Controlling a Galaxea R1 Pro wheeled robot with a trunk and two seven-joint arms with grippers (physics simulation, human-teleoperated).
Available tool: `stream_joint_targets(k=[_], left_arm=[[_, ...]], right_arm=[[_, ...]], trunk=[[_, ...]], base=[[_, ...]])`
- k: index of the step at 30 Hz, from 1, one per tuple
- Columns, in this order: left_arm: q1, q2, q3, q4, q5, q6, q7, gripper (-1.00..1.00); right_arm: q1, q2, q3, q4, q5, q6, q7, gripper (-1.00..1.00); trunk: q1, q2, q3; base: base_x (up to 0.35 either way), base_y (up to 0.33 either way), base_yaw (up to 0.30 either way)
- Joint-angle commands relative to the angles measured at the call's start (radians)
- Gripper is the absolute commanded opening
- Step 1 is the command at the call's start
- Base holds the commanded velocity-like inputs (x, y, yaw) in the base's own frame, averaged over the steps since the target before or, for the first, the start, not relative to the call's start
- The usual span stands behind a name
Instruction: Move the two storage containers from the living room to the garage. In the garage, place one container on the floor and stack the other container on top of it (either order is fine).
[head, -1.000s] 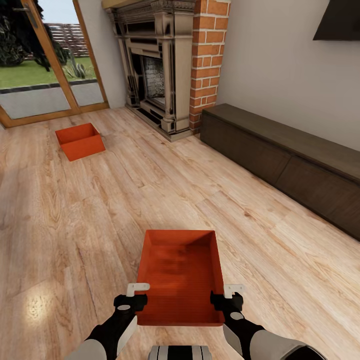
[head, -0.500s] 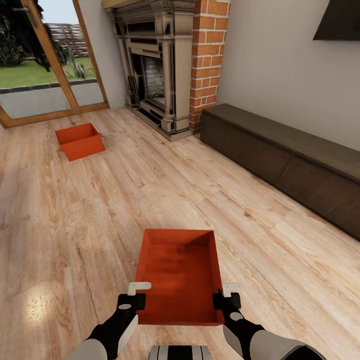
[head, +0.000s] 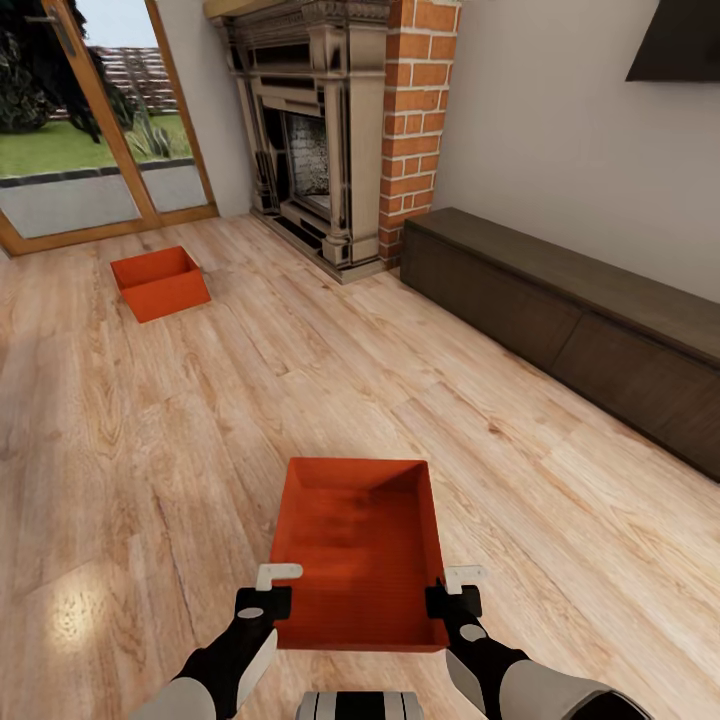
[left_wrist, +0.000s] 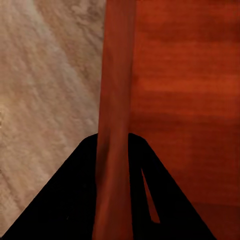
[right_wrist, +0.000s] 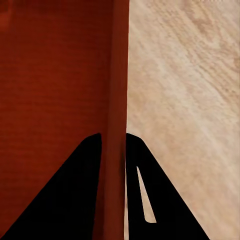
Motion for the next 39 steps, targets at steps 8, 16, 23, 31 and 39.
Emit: stream_joint_targets(k=[8, 16, 23, 31, 39], left_arm=[[0.000, 0.002, -0.001, 0.000, -0.008, 0.009, 0.021, -1.00], [0.000, 0.002, 0.002, 0.000, -0.008, 0.009, 0.021, -1.00], [0.000, 0.002, 0.003, 0.000, -0.008, 0.009, 0.021, -1.00], [0.000, 0.002, 0.004, -0.001, -0.006, 0.009, 0.021, -1.00], [0.000, 0.002, 0.005, -0.003, -0.005, 0.008, 0.021, -1.00]], right_arm=[[-0.001, 0.000, -0.022, 0.002, -0.026, -0.009, -0.010, -1.00], [-0.001, 0.000, -0.022, 0.002, -0.026, -0.009, -0.010, -1.00], [-0.001, 0.000, -0.022, 0.002, -0.026, -0.009, -0.010, -1.00], [-0.001, 0.000, -0.022, 0.002, -0.026, -0.008, -0.010, -1.00], [-0.001, 0.000, -0.022, 0.002, -0.026, -0.008, -0.010, -1.00]], trunk=[[-0.031, 0.056, 0.025], [-0.062, 0.112, 0.050], [-0.088, 0.161, 0.072], [-0.119, 0.217, 0.097], [-0.150, 0.273, 0.122]], base=[[0.000, 0.000, 0.000], [0.000, 0.000, 0.000], [0.000, 0.000, 0.000], [0.000, 0.000, 0.000], [0.000, 0.000, 0.000]])
